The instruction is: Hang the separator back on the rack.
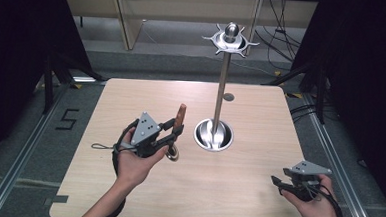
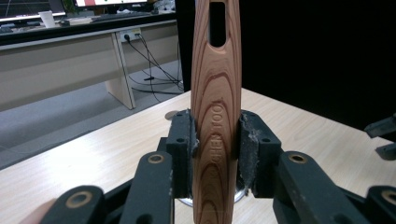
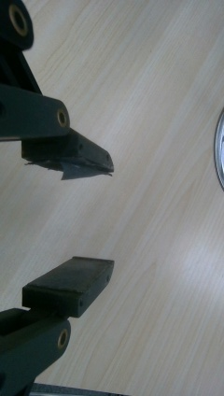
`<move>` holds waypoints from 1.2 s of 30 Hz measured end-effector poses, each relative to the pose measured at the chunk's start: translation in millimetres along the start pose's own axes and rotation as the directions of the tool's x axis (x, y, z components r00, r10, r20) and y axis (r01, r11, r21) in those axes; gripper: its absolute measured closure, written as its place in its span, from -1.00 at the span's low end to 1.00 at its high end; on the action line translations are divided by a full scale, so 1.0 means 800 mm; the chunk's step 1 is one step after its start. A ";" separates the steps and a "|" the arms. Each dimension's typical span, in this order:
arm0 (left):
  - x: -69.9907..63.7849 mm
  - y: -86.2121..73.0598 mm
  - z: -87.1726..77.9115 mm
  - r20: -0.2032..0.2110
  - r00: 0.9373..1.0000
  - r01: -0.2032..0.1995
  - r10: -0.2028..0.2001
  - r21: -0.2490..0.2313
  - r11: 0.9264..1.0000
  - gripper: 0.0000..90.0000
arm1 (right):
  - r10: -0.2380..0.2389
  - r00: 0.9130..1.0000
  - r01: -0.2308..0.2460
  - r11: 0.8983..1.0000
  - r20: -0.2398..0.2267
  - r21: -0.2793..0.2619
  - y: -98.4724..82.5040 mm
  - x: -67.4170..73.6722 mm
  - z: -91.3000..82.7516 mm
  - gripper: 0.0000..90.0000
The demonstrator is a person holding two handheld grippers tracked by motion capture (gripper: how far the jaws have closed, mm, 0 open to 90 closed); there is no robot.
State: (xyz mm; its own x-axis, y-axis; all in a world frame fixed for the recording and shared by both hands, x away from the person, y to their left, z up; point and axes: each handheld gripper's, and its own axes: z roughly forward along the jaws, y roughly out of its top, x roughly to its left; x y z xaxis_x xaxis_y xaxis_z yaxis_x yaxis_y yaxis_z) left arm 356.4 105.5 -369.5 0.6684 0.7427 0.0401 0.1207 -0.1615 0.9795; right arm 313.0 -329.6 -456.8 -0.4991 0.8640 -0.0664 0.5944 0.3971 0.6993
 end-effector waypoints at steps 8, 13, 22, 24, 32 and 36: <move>0.002 0.021 -0.002 -0.001 1.000 0.005 -0.005 -0.046 0.999 0.49 | 0.007 1.000 -0.007 1.000 0.000 -0.003 0.000 0.000 0.000 0.03; 0.001 0.030 -0.001 -0.005 1.000 0.007 -0.008 -0.069 0.998 0.49 | 0.000 1.000 0.000 1.000 0.008 -0.005 0.000 -0.001 -0.001 0.03; -0.003 0.037 0.004 0.003 1.000 -0.001 0.002 -0.077 0.997 0.49 | -0.011 1.000 0.011 1.000 0.009 -0.017 0.000 -0.002 0.000 0.03; -0.004 0.039 0.006 0.004 1.000 0.001 -0.001 -0.078 0.997 0.49 | -0.011 1.000 0.011 1.000 0.010 -0.019 0.000 -0.002 0.000 0.03; -0.007 0.048 0.012 0.003 1.000 -0.003 0.003 -0.087 0.996 0.49 | 0.016 1.000 -0.016 1.000 0.006 -0.009 0.001 0.000 -0.001 0.03; -0.009 0.051 0.015 0.005 1.000 -0.004 0.005 -0.093 0.996 0.49 | 0.001 1.000 -0.001 1.000 0.013 -0.025 0.000 -0.002 -0.001 0.03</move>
State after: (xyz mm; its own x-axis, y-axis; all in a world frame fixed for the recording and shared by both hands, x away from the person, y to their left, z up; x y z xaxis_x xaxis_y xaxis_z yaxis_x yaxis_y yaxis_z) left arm 365.2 85.4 -332.2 0.6726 0.7387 0.0437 0.0495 -0.1038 0.9934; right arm 313.3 -331.0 -456.5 -0.4901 0.8684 -0.0749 0.5791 0.3886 0.7167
